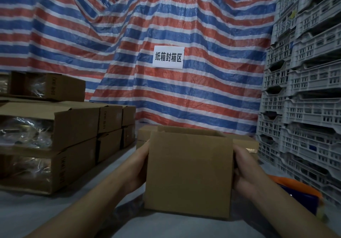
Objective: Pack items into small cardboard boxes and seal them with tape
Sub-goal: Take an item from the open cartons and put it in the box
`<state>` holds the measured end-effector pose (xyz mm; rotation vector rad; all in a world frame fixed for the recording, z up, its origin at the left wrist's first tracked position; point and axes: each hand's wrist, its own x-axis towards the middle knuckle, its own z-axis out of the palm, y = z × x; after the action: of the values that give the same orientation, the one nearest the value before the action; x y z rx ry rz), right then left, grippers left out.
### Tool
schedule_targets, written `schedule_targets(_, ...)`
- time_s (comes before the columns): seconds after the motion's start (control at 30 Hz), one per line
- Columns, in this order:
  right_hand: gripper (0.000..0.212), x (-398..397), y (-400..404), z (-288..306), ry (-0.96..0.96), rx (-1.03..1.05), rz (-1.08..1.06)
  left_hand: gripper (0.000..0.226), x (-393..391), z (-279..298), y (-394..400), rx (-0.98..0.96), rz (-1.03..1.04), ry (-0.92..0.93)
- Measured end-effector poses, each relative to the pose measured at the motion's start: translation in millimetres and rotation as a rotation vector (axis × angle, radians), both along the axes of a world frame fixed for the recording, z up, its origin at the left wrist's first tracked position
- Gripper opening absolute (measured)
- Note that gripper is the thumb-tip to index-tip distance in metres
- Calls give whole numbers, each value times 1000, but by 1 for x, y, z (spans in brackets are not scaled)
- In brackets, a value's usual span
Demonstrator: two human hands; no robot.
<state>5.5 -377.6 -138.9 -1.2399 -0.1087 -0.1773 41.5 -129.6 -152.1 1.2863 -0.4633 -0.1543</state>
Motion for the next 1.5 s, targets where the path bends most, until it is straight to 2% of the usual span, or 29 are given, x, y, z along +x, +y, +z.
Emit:
schedule_targets(0.23, 22, 3, 3, -3, 82, -21, -11, 43, 0, -1, -3, 32, 45, -28)
schedule_targets(0.33, 22, 4, 2, -5, 71, -8, -3, 32, 3, -2, -5, 15, 119, -16)
schedule_targets(0.57, 21, 5, -2, -5, 105, 23, -65, 67, 4, 3, 2, 21, 33, -32)
schedule_targets(0.77, 23, 6, -3, -6, 100, 48, -84, 75, -1, 5, 2, 126, -38, -117)
schedule_targets(0.87, 24, 8, -4, -8, 86, 29, -106, 78, -1, 5, 2, 127, -5, -110)
schedule_targets(0.93, 25, 8, -6, -7, 81, 36, -102, 74, 0, 6, 1, 124, 35, -107)
schedule_targets(1.03, 16, 7, -5, -6, 54, 19, -77, 55, 2, 4, -1, 122, 61, -98)
schedule_targets(1.2, 24, 2, -3, -5, 33, -10, -77, 26, 7, 2, -1, 148, 179, -108)
schedule_targets(1.33, 27, 3, -2, -5, 61, -4, -101, 24, 10, 2, -1, 136, 212, -101)
schedule_targets(1.43, 37, 3, -6, -4, 20, 45, -31, 27, 10, 2, -2, 123, 209, -93)
schedule_targets(1.5, 29, -1, -6, -3, -2, 24, 32, 27, 9, 3, -2, 116, 209, -77)
